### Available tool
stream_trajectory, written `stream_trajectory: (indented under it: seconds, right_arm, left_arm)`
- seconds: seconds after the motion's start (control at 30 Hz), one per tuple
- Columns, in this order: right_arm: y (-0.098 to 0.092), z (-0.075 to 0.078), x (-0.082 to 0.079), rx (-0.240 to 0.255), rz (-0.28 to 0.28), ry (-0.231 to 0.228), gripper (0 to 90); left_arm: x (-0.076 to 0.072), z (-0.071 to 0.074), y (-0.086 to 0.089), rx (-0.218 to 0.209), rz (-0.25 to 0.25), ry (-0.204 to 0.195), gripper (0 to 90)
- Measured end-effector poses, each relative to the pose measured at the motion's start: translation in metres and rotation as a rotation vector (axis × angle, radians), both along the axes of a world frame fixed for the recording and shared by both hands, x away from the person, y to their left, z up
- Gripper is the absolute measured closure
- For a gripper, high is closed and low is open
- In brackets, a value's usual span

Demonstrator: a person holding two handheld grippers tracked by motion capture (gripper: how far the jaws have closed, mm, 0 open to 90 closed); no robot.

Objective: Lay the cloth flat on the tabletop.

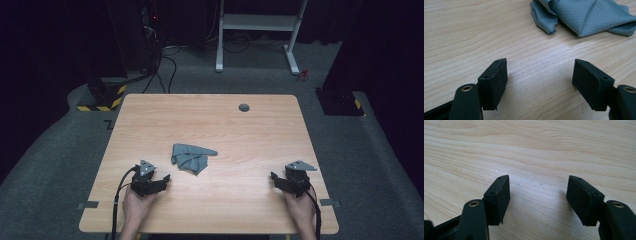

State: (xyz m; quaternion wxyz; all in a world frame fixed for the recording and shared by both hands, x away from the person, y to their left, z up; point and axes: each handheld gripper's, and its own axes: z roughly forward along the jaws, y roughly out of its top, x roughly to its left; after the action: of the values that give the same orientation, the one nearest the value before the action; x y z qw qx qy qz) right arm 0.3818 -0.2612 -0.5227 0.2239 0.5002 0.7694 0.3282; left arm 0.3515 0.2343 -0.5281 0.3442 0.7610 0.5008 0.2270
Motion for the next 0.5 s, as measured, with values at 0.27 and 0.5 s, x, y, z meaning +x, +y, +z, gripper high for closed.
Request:
stream_trajectory:
  seconds: [0.27,0.5]
  right_arm:
    - [-0.0001,0.0000,0.0001,-0.001,0.002,-0.001,35.8]
    - [-0.0001,0.0000,0.0001,-0.001,0.001,-0.001,35.8]
  left_arm:
    - [0.0007,-0.0001,0.0000,-0.001,-0.010,0.001,28.4]
    - [0.0005,0.0002,0.0006,-0.003,-0.017,-0.007,30.7]
